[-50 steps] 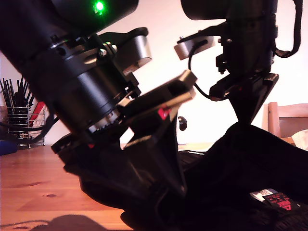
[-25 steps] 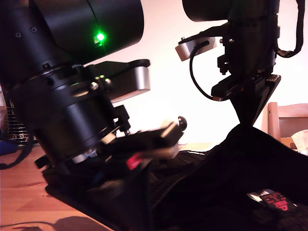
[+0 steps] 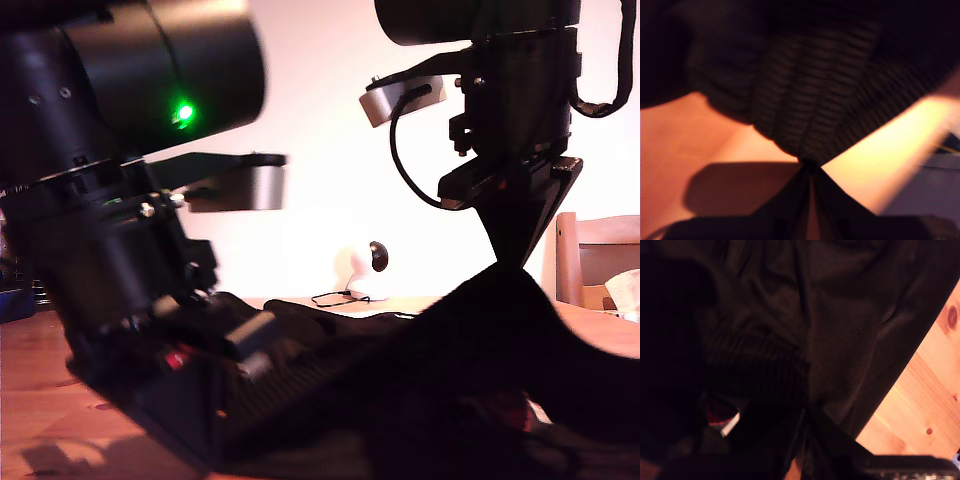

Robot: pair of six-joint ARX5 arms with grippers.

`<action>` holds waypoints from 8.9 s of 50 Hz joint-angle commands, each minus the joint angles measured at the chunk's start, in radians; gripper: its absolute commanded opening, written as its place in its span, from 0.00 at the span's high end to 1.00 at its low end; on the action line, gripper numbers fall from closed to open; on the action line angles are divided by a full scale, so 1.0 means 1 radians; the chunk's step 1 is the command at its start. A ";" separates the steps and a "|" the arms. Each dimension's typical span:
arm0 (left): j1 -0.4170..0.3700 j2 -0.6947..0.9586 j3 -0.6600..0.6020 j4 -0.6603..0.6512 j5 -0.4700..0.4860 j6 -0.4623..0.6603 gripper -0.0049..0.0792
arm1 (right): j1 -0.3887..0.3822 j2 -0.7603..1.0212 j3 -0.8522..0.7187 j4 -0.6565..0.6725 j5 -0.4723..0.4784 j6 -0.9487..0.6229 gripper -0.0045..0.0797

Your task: Fold the shorts in front of you. After folding it, place it to the left side.

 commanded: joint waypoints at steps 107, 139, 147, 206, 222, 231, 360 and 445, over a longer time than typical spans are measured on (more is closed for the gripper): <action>0.174 0.187 0.040 0.134 0.405 -0.017 0.79 | -0.143 0.007 0.204 -0.260 -0.716 0.102 0.61; 0.367 0.186 0.040 -0.198 0.300 0.086 0.79 | -0.228 0.111 0.190 -0.248 -0.485 0.205 0.58; 0.365 0.186 0.040 -0.198 0.319 0.103 0.79 | -0.220 0.221 0.190 -0.202 -0.484 0.232 0.46; 0.366 0.186 0.040 -0.207 0.327 0.130 0.79 | -0.237 0.433 0.190 -0.135 -0.404 0.242 0.90; 0.366 0.186 0.040 -0.166 0.322 0.137 0.79 | -0.238 0.431 0.191 -0.171 -0.343 0.233 0.96; 0.367 0.186 0.040 -0.145 0.280 0.161 0.79 | -0.238 0.418 0.193 -0.215 -0.338 0.233 0.96; 0.490 0.156 0.158 -0.560 0.090 0.225 0.79 | -0.384 0.374 0.333 -0.277 -0.519 0.097 0.56; 0.212 0.275 0.423 -0.113 0.707 0.083 0.84 | -0.388 0.373 0.364 0.060 -0.842 0.121 0.96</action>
